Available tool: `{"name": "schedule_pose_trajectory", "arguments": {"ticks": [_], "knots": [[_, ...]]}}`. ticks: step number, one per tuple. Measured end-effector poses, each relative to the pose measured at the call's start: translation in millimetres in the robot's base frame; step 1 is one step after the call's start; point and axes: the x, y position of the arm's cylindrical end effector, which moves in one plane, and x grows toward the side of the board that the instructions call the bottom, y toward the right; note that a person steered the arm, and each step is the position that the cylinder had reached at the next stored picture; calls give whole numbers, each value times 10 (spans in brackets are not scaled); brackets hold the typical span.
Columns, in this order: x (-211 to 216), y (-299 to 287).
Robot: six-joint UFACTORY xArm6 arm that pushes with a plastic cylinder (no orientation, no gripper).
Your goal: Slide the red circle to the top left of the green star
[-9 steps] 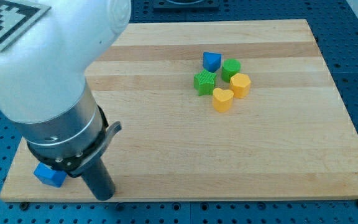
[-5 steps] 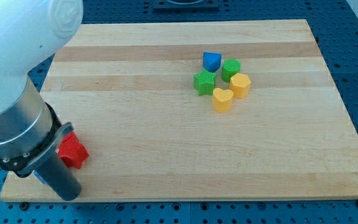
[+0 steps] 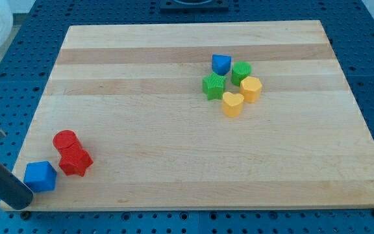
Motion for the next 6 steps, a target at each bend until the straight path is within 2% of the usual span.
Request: {"name": "schedule_pose_trajectory", "arguments": {"ticks": [2,6], "knots": [[-28,9],[-591,330]]}}
